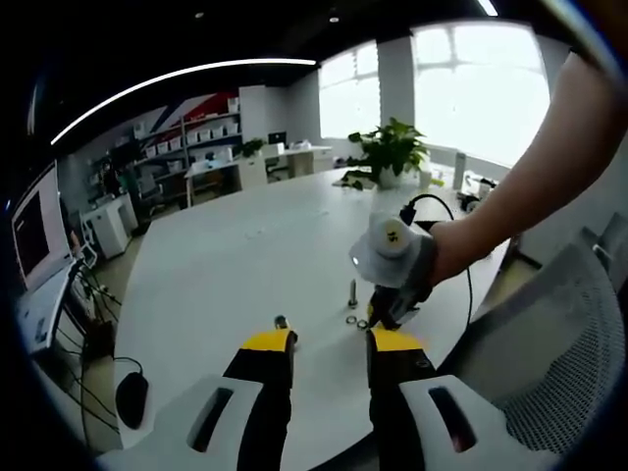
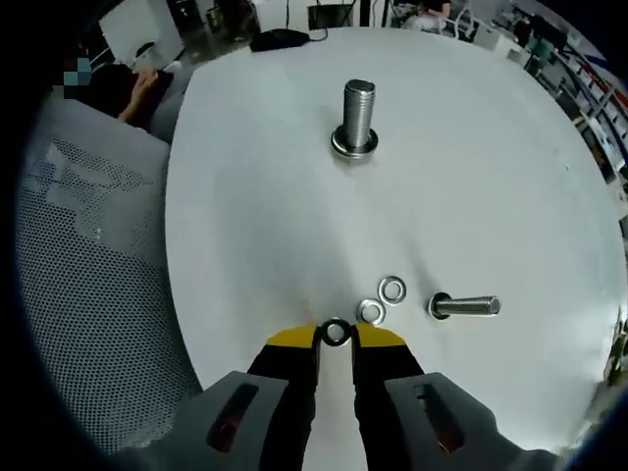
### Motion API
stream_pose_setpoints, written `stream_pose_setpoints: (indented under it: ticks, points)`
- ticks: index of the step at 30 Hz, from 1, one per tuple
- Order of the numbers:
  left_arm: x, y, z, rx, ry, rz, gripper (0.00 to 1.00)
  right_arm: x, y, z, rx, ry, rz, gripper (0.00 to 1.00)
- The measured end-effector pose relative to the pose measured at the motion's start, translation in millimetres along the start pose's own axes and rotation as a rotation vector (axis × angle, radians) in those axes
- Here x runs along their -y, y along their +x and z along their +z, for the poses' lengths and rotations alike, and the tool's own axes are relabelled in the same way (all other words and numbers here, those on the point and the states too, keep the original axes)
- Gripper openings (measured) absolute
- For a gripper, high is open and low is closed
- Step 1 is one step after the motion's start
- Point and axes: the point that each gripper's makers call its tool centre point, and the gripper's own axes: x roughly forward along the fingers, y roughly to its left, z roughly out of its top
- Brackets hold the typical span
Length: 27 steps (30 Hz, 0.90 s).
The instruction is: Place the washer onto the threaded stud by aligning its center hole with the stud, sliding it down to the base, and recovering from edge contact or off-axis alignment until the washer reaches the visible bottom stop.
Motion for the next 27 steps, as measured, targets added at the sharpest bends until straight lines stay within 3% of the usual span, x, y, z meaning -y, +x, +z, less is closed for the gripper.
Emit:
stream_pose_setpoints:
  ticks: [6, 17, 27]
  points:
    - [0.1, 0.0, 0.0, 0.0, 0.001, 0.0, 0.28, 3.4, -0.8, -1.4, 0.002, 0.043, 0.015, 0.14]
    - [0.1, -0.4, 1.0, 0.003, 0.002, 0.0, 0.28, 0.3, -2.2, -1.6, 0.025, 0.017, -0.03, 0.13]
    - [0.5, -0.8, 2.5, 0.011, 0.001, -0.002, 0.28, 5.7, -7.1, -5.6, 0.057, 0.091, -0.054, 0.13]
